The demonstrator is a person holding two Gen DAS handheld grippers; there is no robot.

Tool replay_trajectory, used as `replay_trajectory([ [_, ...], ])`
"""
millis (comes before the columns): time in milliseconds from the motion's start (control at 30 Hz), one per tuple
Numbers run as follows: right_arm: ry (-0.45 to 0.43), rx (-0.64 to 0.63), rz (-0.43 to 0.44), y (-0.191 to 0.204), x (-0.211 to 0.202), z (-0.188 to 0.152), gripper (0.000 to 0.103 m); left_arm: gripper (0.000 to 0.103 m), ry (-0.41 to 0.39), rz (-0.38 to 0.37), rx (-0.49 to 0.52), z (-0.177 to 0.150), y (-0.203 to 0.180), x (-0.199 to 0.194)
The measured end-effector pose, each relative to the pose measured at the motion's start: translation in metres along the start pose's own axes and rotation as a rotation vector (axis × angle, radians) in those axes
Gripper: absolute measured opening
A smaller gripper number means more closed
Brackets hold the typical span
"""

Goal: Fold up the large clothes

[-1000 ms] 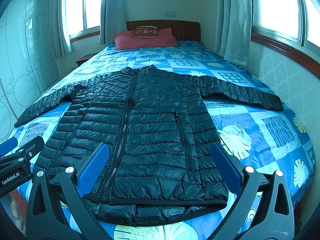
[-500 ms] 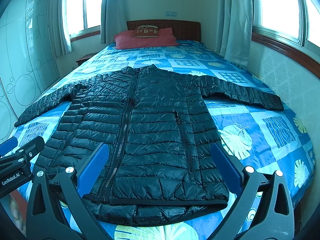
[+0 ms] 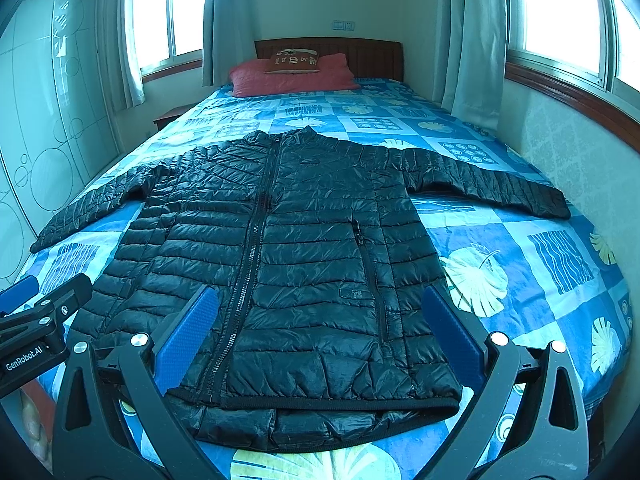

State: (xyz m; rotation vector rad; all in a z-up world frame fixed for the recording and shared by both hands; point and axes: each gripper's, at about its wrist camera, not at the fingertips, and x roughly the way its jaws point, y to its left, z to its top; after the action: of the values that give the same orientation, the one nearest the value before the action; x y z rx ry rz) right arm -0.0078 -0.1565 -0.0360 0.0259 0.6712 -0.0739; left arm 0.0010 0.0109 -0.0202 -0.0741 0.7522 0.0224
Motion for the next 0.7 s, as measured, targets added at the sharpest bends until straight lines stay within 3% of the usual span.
replay_trajectory([
  [433,0.044,0.086,0.093,-0.015,0.026,0.001,0.101,0.098,0.085,-0.078,-0.074,0.013,0.016,0.031],
  [567,0.051,0.179,0.136,-0.043,0.046,0.009,0.101,0.098,0.098,-0.091,-0.142,0.024,0.041,0.051],
  [700,0.034,0.268,0.127,-0.082,0.068,0.018,0.099,0.098,0.092,-0.071,-0.226,0.036,0.078,0.078],
])
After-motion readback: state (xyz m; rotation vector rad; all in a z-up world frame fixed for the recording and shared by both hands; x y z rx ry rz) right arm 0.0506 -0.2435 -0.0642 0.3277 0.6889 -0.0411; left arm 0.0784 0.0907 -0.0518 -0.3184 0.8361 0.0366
